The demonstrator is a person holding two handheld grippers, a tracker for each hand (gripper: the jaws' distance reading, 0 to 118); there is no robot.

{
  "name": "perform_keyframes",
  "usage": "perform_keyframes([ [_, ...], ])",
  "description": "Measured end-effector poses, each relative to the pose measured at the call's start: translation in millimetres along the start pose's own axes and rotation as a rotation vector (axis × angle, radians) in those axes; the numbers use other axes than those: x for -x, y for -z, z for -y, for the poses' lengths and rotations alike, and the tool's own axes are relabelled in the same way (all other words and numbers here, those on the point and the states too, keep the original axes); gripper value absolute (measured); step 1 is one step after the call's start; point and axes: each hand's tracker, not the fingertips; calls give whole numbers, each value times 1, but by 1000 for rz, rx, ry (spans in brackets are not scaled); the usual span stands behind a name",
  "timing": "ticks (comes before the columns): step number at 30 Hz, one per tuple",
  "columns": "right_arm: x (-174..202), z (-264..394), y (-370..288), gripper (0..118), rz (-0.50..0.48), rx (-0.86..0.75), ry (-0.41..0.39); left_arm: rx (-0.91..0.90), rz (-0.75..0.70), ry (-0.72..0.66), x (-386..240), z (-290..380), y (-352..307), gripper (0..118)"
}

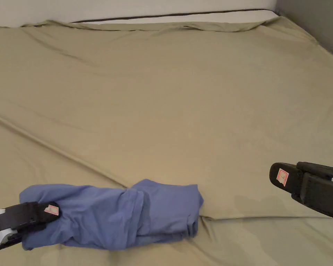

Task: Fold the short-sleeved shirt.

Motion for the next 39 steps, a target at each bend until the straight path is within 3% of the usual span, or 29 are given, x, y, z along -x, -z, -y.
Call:
perform_keyframes([
  [5,19,1,11,3,123,18,-124,-37,-193,227,-70,10,3,23],
  [9,19,1,17,3,76,41,-92,-88,-208,353,-133,33,55,25],
  [12,19,5,20,3,77,60,-86,-31,-199,366,-164,46,115,25],
  [16,14,11,20,3,86,87,-73,107,-244,496,-194,82,189,27],
  [17,11,13,19,3,86,95,-69,114,-246,531,-194,93,203,38],
  [18,9,14,19,3,88,100,-67,113,-231,554,-192,102,212,58],
  [19,8,15,19,3,91,104,-63,104,-148,548,-190,109,216,89],
  [20,6,16,20,3,93,110,-60,80,-99,582,-193,115,216,108],
  [21,4,17,21,3,95,115,-56,76,-72,613,-196,118,214,118],
  [23,1,18,22,3,96,124,-49,128,-50,574,-197,116,201,118],
  [26,-2,17,22,3,82,115,-38,148,209,285,-177,84,160,118],
  [28,-3,16,21,3,60,108,-24,77,333,166,-158,63,124,117],
  [30,-4,15,21,3,43,97,-15,-30,335,176,-148,42,95,113],
  [31,-4,15,22,3,35,96,-11,-84,240,218,-143,30,86,95],
  [32,-4,15,23,3,28,97,-6,-108,176,264,-142,21,85,62],
  [33,-4,16,26,3,20,102,3,-125,126,310,-143,14,90,20],
  [34,-3,17,29,4,11,110,11,-105,89,344,-152,11,105,5],
  [36,1,18,33,4,10,121,16,-88,46,426,-161,19,137,5],
  [39,7,20,35,4,5,130,8,148,93,501,-177,58,193,5],
])
